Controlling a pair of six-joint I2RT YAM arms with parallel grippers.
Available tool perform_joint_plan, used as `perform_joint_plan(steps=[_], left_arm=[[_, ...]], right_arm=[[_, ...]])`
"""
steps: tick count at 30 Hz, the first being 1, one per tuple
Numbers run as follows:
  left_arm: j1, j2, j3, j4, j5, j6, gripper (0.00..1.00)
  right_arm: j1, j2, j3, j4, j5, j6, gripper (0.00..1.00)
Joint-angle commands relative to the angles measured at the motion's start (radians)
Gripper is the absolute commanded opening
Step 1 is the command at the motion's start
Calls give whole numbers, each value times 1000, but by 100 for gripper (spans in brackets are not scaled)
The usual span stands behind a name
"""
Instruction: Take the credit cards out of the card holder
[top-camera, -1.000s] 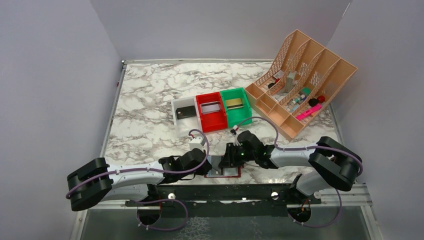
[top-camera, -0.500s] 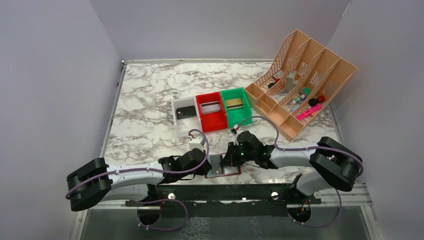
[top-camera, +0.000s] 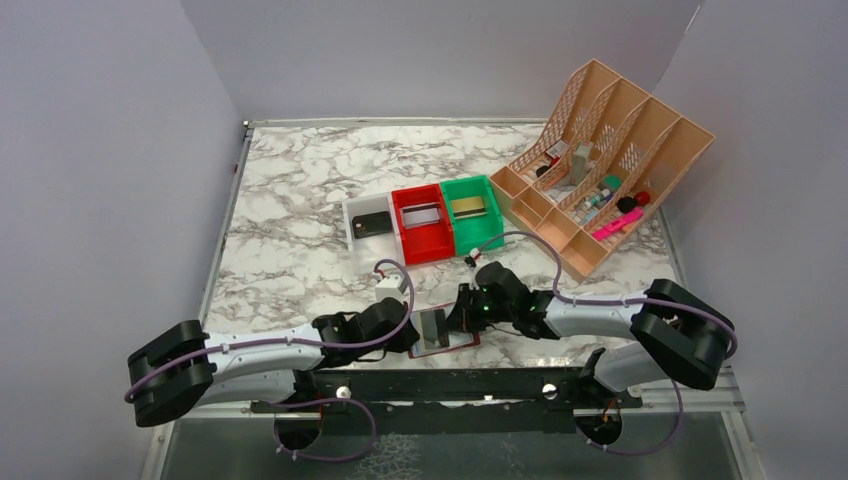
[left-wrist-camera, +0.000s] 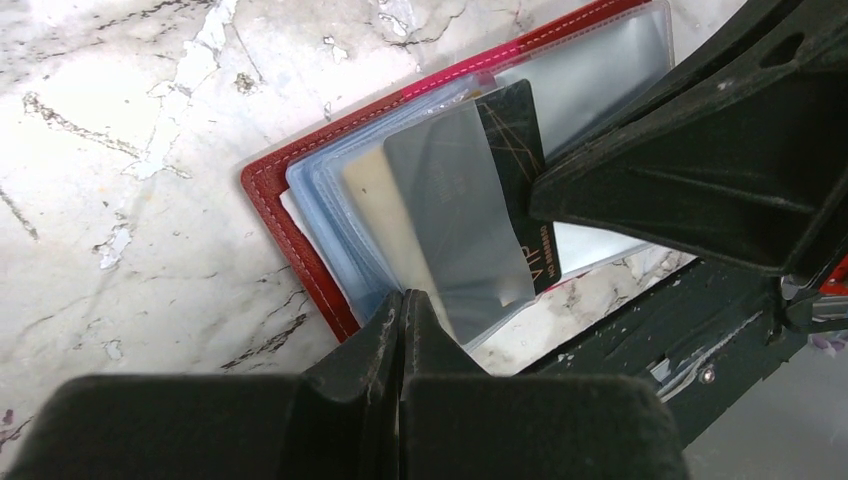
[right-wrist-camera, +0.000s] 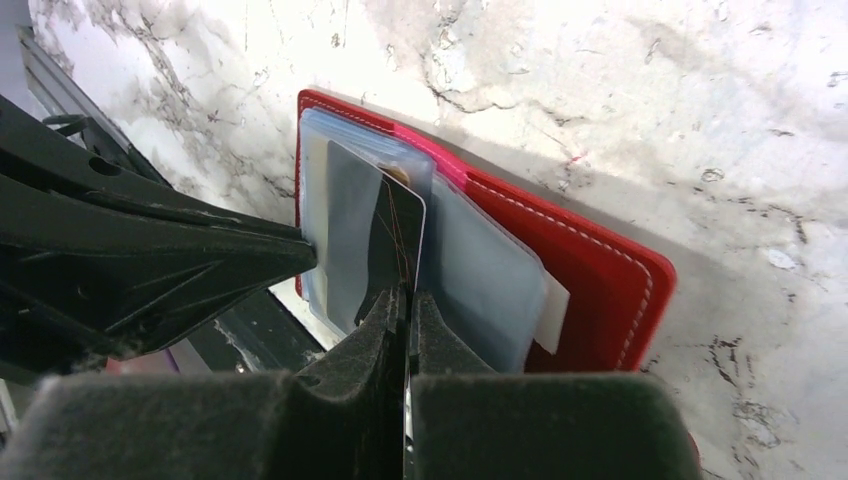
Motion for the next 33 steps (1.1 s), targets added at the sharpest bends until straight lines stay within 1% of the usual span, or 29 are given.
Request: perform_joint_plan(steps=[1,8,9,12,15,17,19,22,25,29,33], left_arm=[[-6,-20,-6,-89,-28,4,0],[-5,-20,7,-92,-26,18,0],[-5,-19,11,-93,-25,20,3],[-5,-26,21,-103,-27,27,25],[-5,-45,42,-127,-38,41,51],[-5,-56,69,-137,-58,62,62],[-5,-59,114,-142,-76,93,68],[-6,-36,189,-127,-83,136,71],[-5,7,239,-102,-71,148,71],[-5,62,231,-14,-42,149,70],[-5,123,214,17,-33,96,65]], right_arm=[[-29,-27,1,-35,18,-16,1],[-43,-47,-20,-31,-4,-19,1],[-45,-43,-22,-30,-7,-19,1],[-45,-33,-24,-41,5,-17,1],[-45,-34,-23,-55,38,-13,1],[-46,-29,-21,-50,45,-7,1],[-45,-21,-15,-50,43,4,1],[-45,-23,-31,-22,55,34,1],[-46,-21,-48,-13,92,67,1],[-45,-18,-58,30,92,79,1],[-45,4,-41,39,88,99,1]])
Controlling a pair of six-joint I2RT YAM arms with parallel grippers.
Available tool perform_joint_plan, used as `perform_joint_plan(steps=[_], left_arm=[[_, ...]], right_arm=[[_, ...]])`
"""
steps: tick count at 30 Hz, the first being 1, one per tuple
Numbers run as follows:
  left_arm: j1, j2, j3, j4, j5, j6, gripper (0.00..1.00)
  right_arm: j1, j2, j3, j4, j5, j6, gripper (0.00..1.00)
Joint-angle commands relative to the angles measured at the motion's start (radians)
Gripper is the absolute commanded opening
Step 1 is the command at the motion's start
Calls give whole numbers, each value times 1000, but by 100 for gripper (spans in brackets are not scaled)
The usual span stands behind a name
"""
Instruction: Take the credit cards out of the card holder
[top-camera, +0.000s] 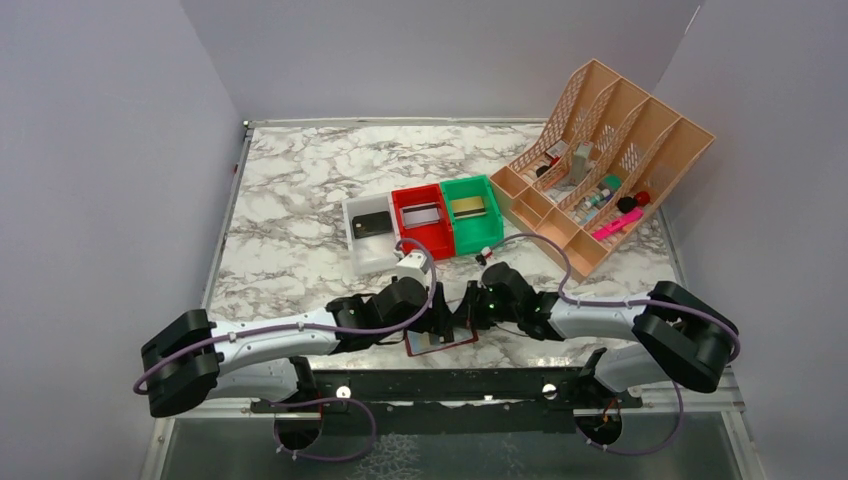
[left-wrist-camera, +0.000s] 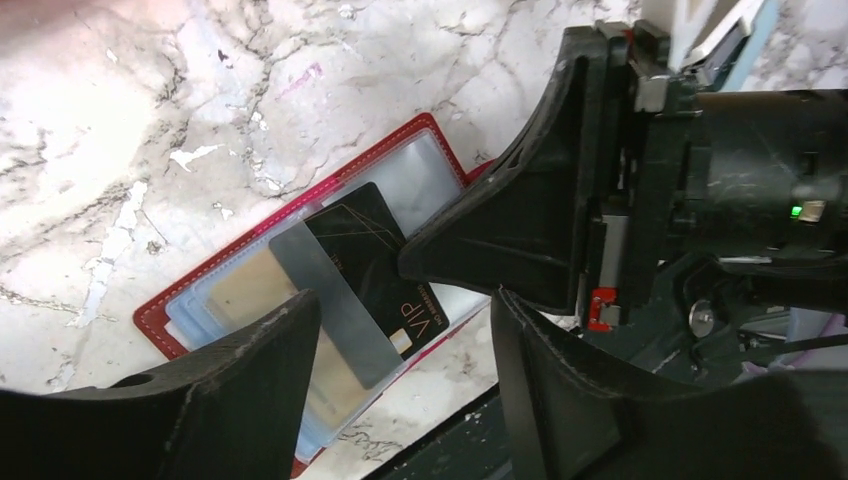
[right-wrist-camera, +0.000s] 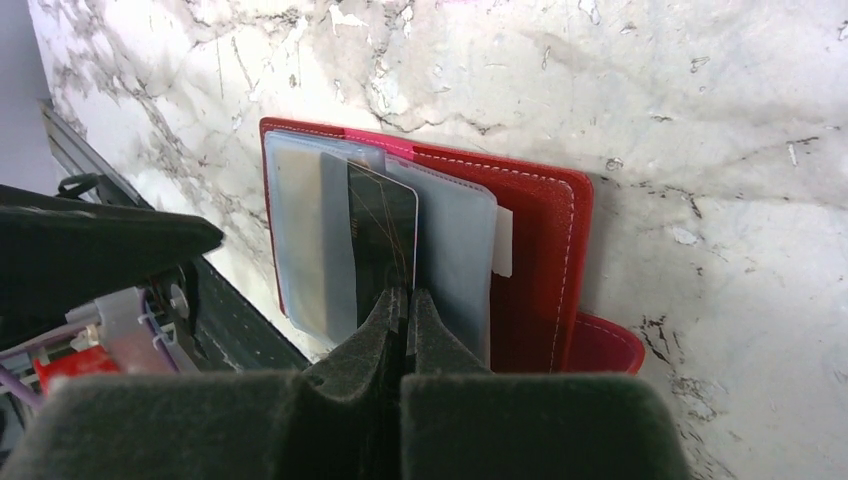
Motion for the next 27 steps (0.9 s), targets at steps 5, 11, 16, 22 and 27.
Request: perform_joint_plan(steps=[5,11,16,22,27], left_arm=[[-3,56,-73,44,-1,-115,57],[-3,31,-126,64,5,-123,52],[-3,58,-133,51,12,-124,40],[-3,54,-135,85,25,-107,32],[-3,58,-125,77,23,-76,33]], right_arm=[[-6,35,-22,73,50,51,2],[-5,64,-49,142,12,55,2],[-5,60,-68,165,9,65,4],[-6,32,-88,167,22,82,7],[-5,27,-90,162,34,88,10]])
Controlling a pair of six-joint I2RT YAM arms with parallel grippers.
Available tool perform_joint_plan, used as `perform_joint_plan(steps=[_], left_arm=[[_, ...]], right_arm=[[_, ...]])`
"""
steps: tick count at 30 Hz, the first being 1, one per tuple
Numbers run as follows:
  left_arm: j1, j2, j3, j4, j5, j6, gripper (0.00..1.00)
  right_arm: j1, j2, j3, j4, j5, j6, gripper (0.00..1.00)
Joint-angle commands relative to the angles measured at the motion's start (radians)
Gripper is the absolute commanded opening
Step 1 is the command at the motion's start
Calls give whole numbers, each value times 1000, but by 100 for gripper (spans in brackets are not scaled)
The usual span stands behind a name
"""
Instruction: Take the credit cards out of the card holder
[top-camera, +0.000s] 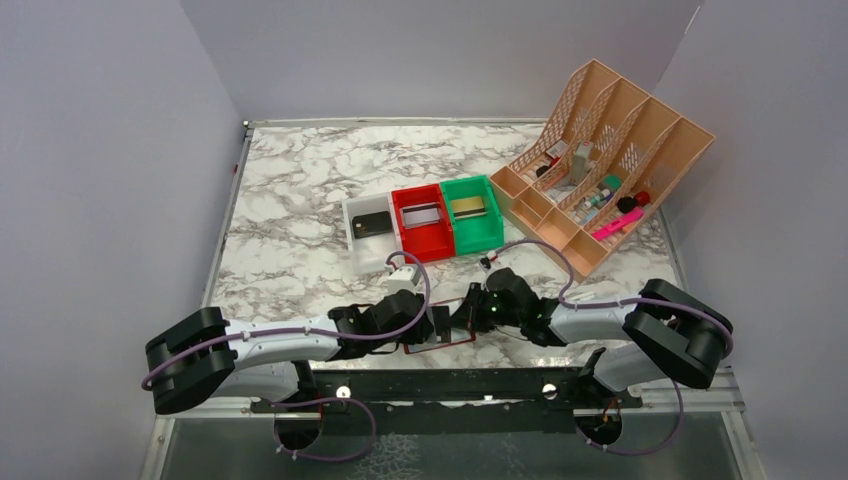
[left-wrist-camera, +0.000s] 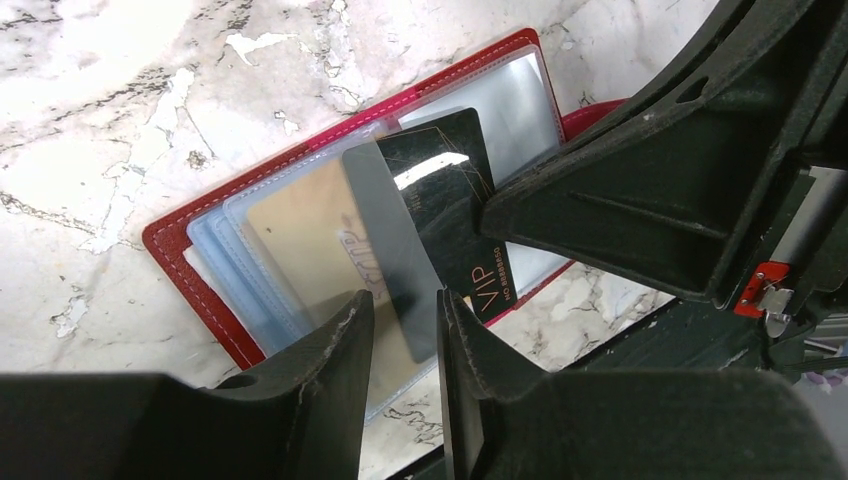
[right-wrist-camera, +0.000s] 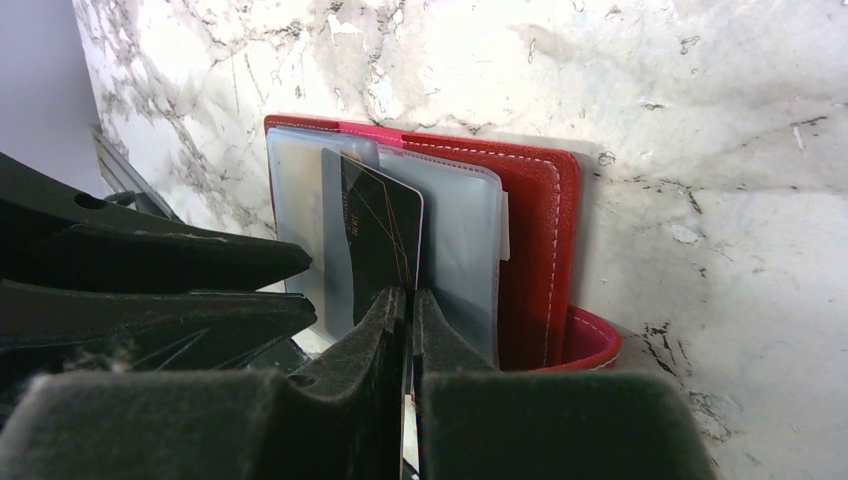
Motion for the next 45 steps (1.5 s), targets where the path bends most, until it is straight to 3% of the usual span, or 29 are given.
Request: perform_joint_plan(steps=[1,5,10,15,22,30,37,45], left_arm=[[-4,10,4,23,19,42,34],[-3,14,56,-15,3,83,39],[-3,1,137,-85,-41,159,52],[-3,44,166,-126,-41,148,53],[-3,92,104,-60,-3,109,50],[-3,110,65,-20,34,97,40],[-4,108,38,-3,40,88,31],[-3,129,26,13,54,79,26]], right_arm=[[-5,-7,-17,-11,33,4,10],[-5,9,-12,-9,39,12,10],[-6,8,-14,-4,45,16,10],[-6,-1,-15,-10,54,17,10],[-7,-20,-27,-12,60,24,10],[-5,-22,-29,6,42,28,13],[-7,-35,-81,103,45,95,23],[-11,49,-108,238,2,161,27]])
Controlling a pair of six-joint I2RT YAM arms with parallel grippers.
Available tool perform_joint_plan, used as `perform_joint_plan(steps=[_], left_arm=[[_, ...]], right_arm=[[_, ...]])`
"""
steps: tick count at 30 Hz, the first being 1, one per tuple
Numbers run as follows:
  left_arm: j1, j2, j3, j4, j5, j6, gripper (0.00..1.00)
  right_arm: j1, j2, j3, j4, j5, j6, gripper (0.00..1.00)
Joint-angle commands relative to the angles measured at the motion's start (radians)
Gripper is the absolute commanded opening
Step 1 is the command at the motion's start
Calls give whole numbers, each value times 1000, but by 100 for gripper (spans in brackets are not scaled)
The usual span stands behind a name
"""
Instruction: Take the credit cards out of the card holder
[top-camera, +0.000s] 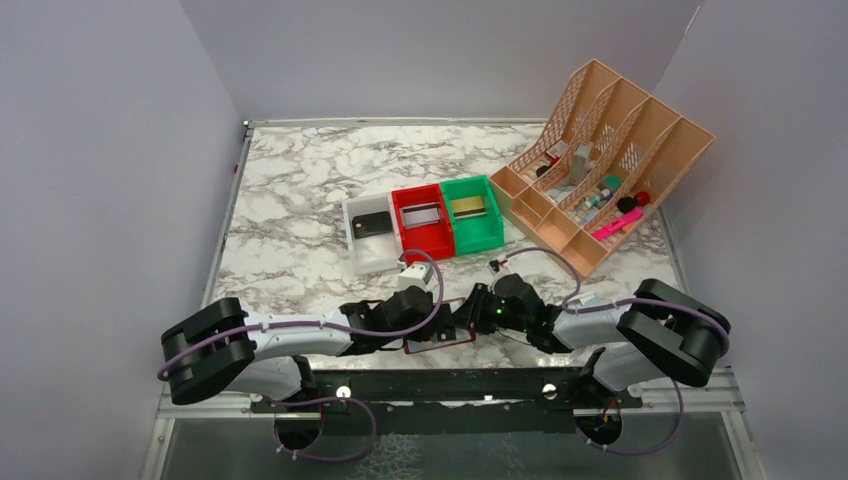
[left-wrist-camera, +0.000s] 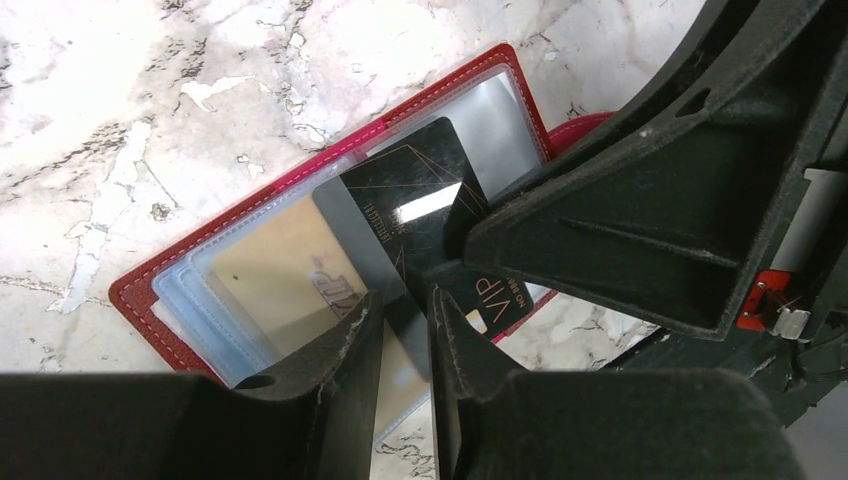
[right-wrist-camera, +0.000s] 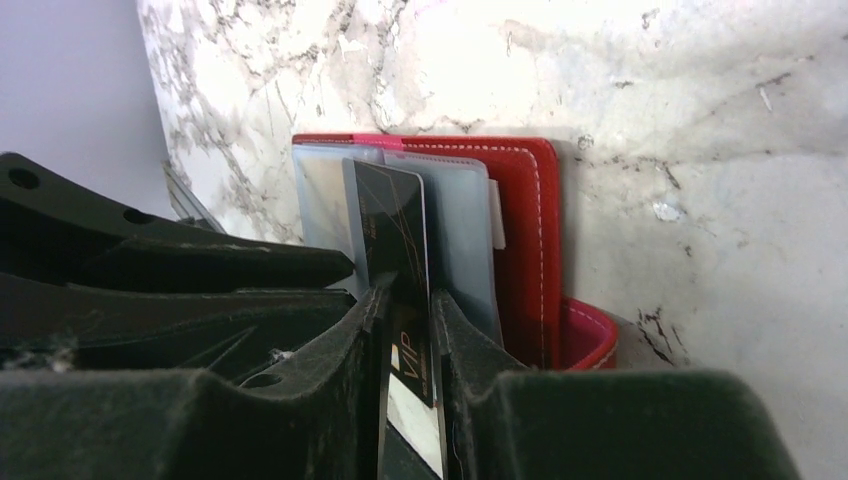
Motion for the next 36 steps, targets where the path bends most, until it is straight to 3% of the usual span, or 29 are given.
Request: perform_joint_plan(steps=[1,9,20,29,36], left_arm=[[-4,34,-25,-26,40,-6,26],[-3,26,-30,-38,35,-7,24],[-3,25,-21,-37,29,-7,24],[-4,13,-16,-56,11,-8,24],[-3,14,2,-68,10,2,23]], right_arm=[[-8,56,-27,93,-10,53,27],[-12,79,-59,180,-17,87,19],[-18,85,-88,259,-27,109,19],[-19,41,-99,214,3,115,22],[-21,3,-98,187,5,99,5]])
